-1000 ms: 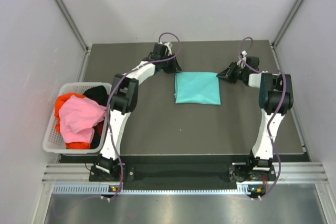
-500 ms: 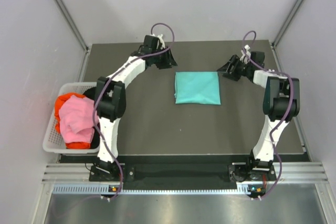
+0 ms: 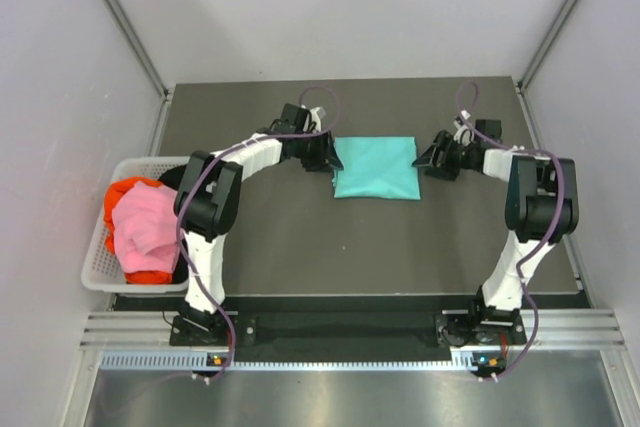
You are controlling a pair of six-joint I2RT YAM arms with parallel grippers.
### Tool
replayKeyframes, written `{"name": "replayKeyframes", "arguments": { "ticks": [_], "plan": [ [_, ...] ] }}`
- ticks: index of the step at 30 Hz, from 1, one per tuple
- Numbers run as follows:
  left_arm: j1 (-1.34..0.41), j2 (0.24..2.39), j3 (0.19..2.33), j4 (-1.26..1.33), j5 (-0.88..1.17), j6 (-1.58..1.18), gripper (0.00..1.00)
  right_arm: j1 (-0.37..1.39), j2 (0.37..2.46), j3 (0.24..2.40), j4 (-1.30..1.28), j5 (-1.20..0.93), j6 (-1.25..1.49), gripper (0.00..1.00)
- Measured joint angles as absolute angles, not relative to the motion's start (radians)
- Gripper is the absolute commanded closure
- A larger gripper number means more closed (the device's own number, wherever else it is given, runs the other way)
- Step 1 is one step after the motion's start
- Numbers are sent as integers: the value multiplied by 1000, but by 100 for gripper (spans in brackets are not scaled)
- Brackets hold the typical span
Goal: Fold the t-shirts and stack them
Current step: Neatly place the folded tshirt to the corner
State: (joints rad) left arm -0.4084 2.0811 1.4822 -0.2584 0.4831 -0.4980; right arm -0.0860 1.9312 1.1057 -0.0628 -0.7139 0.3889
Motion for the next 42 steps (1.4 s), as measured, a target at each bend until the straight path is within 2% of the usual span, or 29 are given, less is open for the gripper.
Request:
{"name": "replayKeyframes", "arguments": {
  "ticks": [5, 19, 27, 42],
  "plan": [
    [-407, 2116, 1481, -200, 501, -499, 51, -86, 1865, 1030, -66, -676, 385, 37],
    [-417, 2190, 1492, -116, 536, -522, 69, -72, 1731, 940, -50, -611, 402, 37],
    [-417, 2223, 1506, -74, 573, -559, 100, -51, 1694, 919, -40, -599, 413, 37],
    [-404, 2223, 1588, -159, 507, -478, 100, -25, 1591, 838, 3, -573, 467, 37]
  ]
}}
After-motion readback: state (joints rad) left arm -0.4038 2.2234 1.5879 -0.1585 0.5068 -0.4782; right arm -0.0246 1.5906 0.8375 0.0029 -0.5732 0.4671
